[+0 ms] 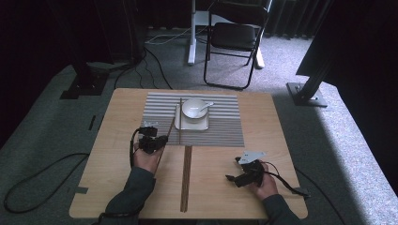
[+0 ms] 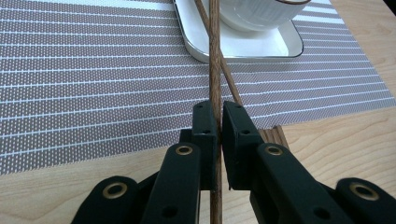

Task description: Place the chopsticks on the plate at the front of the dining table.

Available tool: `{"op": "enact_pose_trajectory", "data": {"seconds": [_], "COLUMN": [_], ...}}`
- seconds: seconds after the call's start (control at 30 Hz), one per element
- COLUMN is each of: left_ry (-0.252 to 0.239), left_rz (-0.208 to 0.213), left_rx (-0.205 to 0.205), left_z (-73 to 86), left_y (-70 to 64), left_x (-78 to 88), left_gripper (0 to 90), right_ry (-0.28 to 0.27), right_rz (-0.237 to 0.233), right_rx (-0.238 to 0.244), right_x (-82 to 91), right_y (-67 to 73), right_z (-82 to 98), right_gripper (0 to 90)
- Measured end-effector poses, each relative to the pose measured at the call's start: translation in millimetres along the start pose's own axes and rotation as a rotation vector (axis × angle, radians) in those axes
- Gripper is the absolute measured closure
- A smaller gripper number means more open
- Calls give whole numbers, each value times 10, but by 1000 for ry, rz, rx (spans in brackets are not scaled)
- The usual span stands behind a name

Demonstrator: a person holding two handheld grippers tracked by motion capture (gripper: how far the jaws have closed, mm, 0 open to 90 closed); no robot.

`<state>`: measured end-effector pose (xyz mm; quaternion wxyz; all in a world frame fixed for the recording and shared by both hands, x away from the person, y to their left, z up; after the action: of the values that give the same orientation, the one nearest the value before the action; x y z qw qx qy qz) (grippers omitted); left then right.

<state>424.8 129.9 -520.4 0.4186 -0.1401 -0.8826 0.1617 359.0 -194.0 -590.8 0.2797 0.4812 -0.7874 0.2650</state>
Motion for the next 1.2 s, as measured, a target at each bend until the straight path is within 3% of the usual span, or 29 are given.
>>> {"op": "enact_pose_trajectory", "data": {"seconds": [1.2], "left_ry": [3], "left_rz": [-3], "left_rx": [21], "left_z": [-119], "left_y": [11], "left_x": [-74], "left_gripper": [844], "right_ry": [-1], "right_rz": [1], "right_rx": [4], "right_x": [-1], "right_y": [-3], "right_z": [0], "right_gripper": [116]}}
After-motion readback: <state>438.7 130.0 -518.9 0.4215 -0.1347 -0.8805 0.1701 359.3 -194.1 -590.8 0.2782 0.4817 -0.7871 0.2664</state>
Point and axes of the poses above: each handheld gripper's, and its own axes: x roughly backward along the jaws, z roughly out of its underside, y roughly to its left, the point moved 6 cm from there along -x, roughly forward along the jaws, and after that the axes turned 12 degrees about x, right-handed, at the moved point
